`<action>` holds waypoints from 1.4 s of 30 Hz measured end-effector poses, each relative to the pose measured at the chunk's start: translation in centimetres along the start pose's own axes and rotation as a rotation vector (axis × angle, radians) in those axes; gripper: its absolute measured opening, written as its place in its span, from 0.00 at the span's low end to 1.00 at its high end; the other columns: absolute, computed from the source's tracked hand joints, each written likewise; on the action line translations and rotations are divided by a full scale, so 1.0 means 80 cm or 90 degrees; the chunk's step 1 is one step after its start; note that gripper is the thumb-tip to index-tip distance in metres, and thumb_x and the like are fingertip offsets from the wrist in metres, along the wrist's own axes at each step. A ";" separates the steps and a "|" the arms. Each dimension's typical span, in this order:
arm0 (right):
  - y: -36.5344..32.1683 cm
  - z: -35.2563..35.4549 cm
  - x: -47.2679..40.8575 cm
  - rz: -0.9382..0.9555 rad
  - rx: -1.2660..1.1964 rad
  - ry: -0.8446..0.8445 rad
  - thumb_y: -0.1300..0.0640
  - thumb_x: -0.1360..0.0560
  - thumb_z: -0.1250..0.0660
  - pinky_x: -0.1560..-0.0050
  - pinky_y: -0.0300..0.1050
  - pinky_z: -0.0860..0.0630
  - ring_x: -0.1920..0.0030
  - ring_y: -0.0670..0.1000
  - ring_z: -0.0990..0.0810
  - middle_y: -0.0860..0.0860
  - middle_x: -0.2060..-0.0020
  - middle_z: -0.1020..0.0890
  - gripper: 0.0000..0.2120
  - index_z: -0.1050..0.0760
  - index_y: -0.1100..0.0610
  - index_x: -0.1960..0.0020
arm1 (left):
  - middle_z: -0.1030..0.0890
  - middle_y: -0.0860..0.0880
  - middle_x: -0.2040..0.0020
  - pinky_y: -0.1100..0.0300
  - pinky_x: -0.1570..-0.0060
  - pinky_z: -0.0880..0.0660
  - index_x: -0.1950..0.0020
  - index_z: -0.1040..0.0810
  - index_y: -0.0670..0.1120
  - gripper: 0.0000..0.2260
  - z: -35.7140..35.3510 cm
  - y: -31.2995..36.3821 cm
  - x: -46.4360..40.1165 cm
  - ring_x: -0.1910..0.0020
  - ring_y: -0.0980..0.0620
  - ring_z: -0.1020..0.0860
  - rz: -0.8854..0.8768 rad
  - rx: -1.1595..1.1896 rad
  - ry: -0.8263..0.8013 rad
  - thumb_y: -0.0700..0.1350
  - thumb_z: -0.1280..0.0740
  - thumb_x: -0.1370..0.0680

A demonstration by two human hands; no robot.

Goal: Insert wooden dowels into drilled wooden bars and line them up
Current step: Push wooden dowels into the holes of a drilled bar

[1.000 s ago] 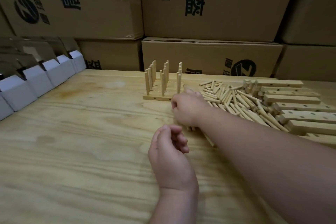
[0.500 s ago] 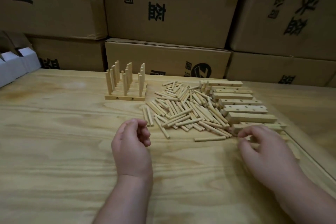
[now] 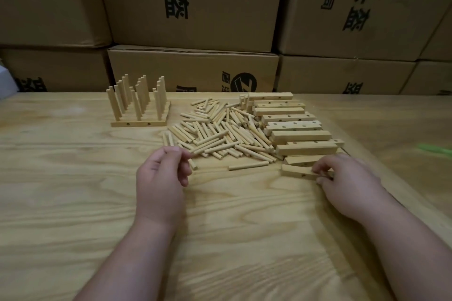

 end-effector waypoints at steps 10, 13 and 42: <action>-0.104 -0.018 0.030 0.136 -0.529 -0.016 0.55 0.24 0.28 0.57 0.40 0.27 0.57 0.39 0.22 0.37 0.57 0.19 0.11 0.20 0.37 0.52 | 0.21 0.51 0.65 0.57 0.66 0.23 0.48 0.19 0.51 0.06 -0.033 -0.018 0.013 0.69 0.52 0.22 0.102 -0.067 -0.178 0.40 0.29 0.21; -0.143 -0.032 0.033 0.155 -0.651 -0.026 0.57 0.26 0.26 0.59 0.45 0.22 0.58 0.49 0.19 0.47 0.59 0.17 0.11 0.20 0.41 0.54 | 0.17 0.51 0.59 0.53 0.59 0.17 0.43 0.19 0.48 0.11 -0.042 -0.025 0.020 0.65 0.52 0.17 0.144 -0.081 -0.244 0.43 0.25 0.24; -0.182 -0.069 0.003 0.352 -0.358 -0.013 0.51 0.20 0.37 0.54 0.42 0.28 0.56 0.42 0.23 0.40 0.60 0.20 0.06 0.30 0.39 0.49 | 0.22 0.48 0.65 0.63 0.74 0.30 0.45 0.16 0.42 0.15 -0.014 -0.037 0.002 0.71 0.53 0.27 0.351 0.206 -0.044 0.47 0.41 0.16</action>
Point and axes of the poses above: each hand's wrist, its own x-axis away from the middle knuckle, its own z-axis out of the back of the hand, y = z × x, the point moved 7 cm from there along -x, towards the middle knuckle
